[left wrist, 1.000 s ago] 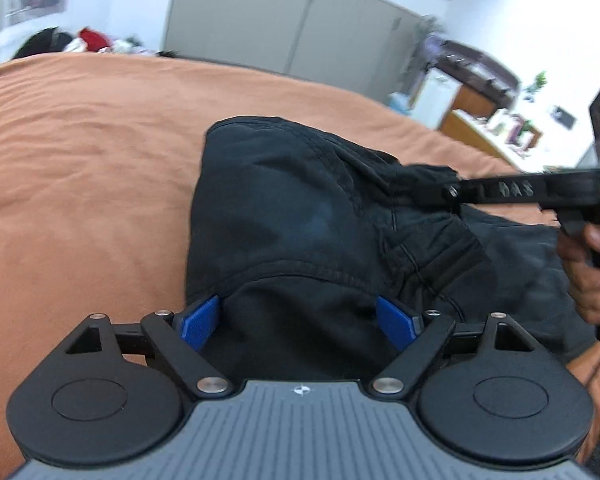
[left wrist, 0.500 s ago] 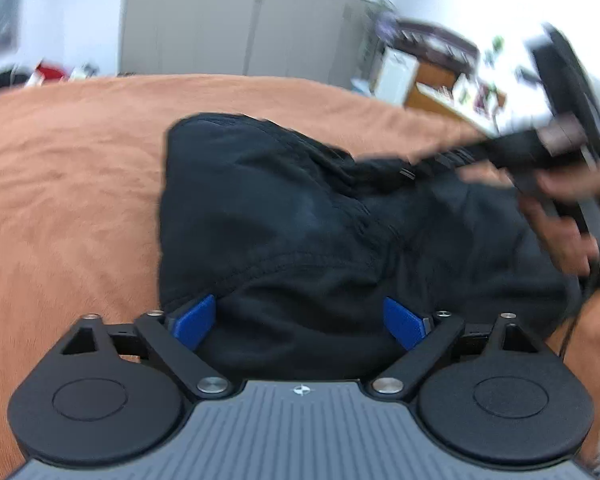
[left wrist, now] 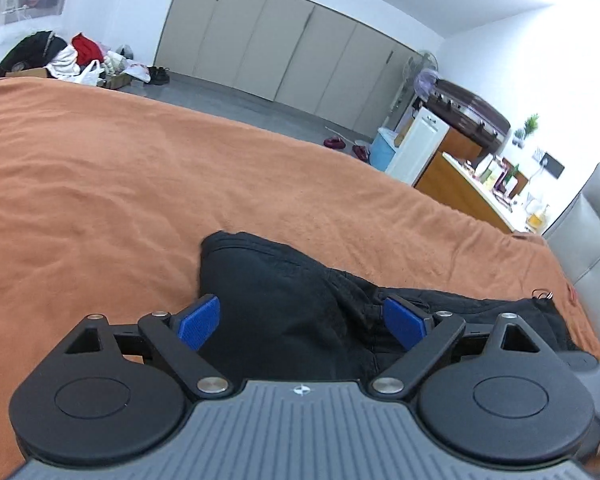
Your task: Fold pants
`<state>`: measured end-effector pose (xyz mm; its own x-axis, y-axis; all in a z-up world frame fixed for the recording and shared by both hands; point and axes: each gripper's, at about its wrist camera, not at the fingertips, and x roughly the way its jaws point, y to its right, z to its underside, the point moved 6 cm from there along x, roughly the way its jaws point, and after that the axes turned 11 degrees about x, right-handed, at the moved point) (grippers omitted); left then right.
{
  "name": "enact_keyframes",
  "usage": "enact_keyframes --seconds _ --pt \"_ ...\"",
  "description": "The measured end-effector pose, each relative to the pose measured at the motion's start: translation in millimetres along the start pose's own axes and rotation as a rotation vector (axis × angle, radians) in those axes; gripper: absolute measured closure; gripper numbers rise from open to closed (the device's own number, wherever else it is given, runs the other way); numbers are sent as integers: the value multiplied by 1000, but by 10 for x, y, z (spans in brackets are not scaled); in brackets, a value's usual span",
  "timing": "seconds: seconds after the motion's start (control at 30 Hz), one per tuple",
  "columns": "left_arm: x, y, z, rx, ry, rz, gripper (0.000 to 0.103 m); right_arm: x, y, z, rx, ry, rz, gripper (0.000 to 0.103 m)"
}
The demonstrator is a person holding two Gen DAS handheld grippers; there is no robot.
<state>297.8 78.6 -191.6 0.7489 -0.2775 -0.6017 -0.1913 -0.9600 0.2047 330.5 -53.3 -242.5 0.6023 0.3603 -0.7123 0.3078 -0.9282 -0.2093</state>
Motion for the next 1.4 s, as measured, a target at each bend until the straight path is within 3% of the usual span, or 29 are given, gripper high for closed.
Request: enact_keyframes --seconds 0.1,0.23,0.4,0.47,0.6,0.67,0.73,0.87,1.0,1.17,1.4 --pt "236 116 -22 48 -36 1 0 103 158 146 41 -55 70 76" --pt "576 107 -30 115 -95 -74 0 173 410 297 172 -99 17 76" --pt "893 139 121 258 -203 -168 0 305 525 397 242 -124 11 76" --pt "924 134 207 285 -175 -190 0 339 521 454 255 -120 24 76" --pt "806 115 224 261 -131 -177 0 324 478 471 232 -100 54 75" --pt "727 117 176 227 -147 -171 0 262 467 420 234 -91 44 74" --pt "642 144 60 189 -162 -161 0 187 494 398 230 -94 50 62" --pt "457 294 -139 108 -177 -98 0 -95 586 329 219 -62 76 59" --pt "299 803 -214 185 -138 -63 0 -606 766 281 237 16 118 38" --pt "343 1722 -104 280 -130 75 0 -1269 1445 447 332 94 224 36" --pt "864 2913 218 323 -198 240 0 -2089 2805 1135 620 117 379 36"
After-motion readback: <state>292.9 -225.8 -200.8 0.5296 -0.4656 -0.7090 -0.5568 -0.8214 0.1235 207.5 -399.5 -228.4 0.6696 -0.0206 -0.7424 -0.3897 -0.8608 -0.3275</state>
